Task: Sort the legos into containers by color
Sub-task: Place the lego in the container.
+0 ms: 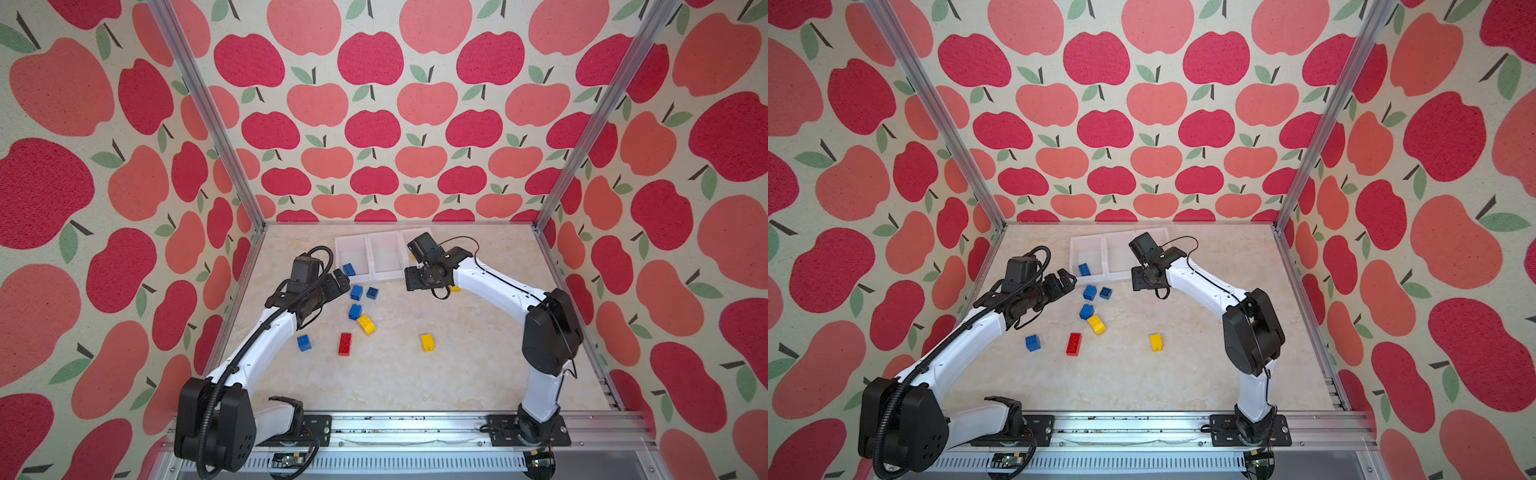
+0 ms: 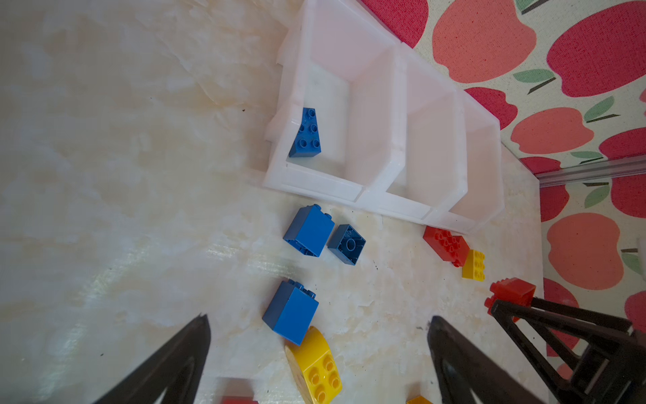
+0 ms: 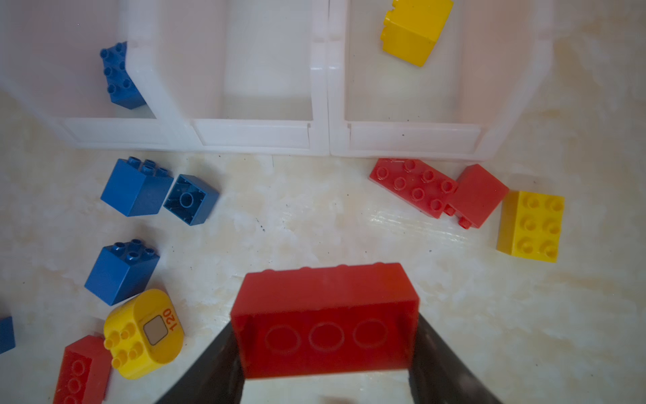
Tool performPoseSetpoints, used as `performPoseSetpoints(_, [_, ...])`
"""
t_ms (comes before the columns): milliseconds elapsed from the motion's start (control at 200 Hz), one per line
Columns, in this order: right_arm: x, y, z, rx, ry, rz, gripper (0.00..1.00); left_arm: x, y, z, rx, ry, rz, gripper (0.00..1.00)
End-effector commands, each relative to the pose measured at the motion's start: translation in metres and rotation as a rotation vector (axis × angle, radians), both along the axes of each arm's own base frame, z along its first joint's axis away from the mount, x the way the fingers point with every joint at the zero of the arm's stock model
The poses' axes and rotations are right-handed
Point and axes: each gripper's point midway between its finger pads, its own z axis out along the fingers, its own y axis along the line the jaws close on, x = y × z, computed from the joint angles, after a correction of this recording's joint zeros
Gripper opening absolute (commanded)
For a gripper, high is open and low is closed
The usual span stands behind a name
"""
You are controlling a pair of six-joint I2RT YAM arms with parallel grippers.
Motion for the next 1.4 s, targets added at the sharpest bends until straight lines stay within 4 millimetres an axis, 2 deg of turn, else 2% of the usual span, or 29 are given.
performPoseSetpoints(0, [0.017,0.022,0.014,0.018,-0.050,0.064,0.62,-0.010,0.003,-0.006,-0.001,0.033,0.003,0.99])
performPoseSetpoints(375, [0.067,0.075,0.008,0.025,-0.093,0.150,0.62,-0.013,0.009,-0.004,-0.001,0.031,0.015,0.99])
performPoseSetpoints(550, [0.085,0.087,-0.006,0.006,-0.102,0.160,0.62,-0.014,0.010,-0.003,0.001,0.030,0.019,0.99])
performPoseSetpoints(675, [0.094,0.088,-0.016,0.006,-0.093,0.149,0.63,-0.016,0.012,-0.002,0.003,0.030,0.022,0.99])
performPoseSetpoints(800, [0.096,0.090,-0.027,0.014,-0.072,0.155,0.65,-0.018,0.013,-0.001,0.004,0.029,0.027,0.99])
performPoseSetpoints(990, [0.098,0.092,-0.032,0.022,-0.059,0.164,0.82,-0.019,0.014,-0.001,0.008,0.033,0.029,0.99])
performPoseSetpoints(1291, [0.096,0.095,-0.018,0.047,-0.071,0.171,0.86,-0.017,0.015,0.000,0.012,0.037,0.034,0.99])
performPoseSetpoints(1396, [0.092,0.097,-0.008,0.059,-0.078,0.179,0.86,-0.017,0.016,-0.001,0.017,0.043,0.034,0.99])
